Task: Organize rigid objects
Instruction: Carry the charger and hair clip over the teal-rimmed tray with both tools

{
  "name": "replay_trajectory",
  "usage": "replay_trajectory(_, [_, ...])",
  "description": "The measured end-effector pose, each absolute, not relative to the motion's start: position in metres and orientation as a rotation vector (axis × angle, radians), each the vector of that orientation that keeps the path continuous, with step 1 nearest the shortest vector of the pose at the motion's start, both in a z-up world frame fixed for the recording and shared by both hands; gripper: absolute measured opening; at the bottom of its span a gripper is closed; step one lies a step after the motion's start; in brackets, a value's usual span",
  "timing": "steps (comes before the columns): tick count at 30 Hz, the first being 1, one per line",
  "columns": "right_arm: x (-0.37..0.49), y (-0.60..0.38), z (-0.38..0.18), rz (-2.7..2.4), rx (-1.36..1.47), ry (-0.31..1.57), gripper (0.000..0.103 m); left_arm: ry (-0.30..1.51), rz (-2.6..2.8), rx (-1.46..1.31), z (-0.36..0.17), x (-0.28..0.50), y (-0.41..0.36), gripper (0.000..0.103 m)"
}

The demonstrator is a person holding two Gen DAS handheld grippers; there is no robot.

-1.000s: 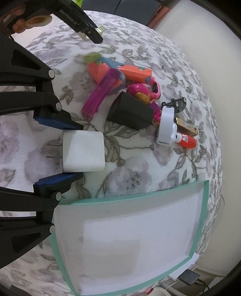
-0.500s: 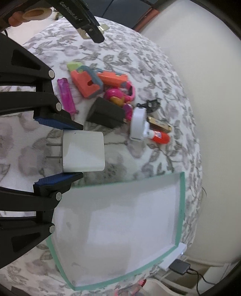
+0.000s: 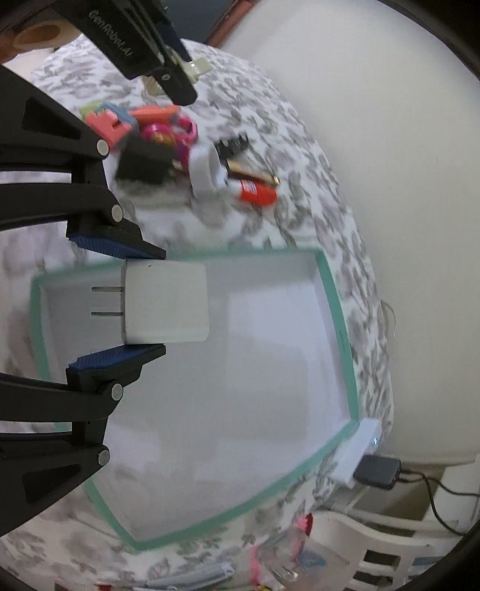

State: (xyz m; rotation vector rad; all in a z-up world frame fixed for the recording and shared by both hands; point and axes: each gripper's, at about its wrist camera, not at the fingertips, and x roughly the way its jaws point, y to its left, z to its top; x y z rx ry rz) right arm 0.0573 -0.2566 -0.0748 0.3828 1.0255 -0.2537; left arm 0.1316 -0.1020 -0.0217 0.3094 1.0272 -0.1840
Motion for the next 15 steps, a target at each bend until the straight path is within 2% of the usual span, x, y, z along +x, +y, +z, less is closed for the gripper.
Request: replay_trajectory(15, [0.076, -0.335, -0.083, -0.362, 0.337, 1.051, 0.046, 1.077, -0.288, 0.308, -0.039, 0.160, -0.204, 0.057])
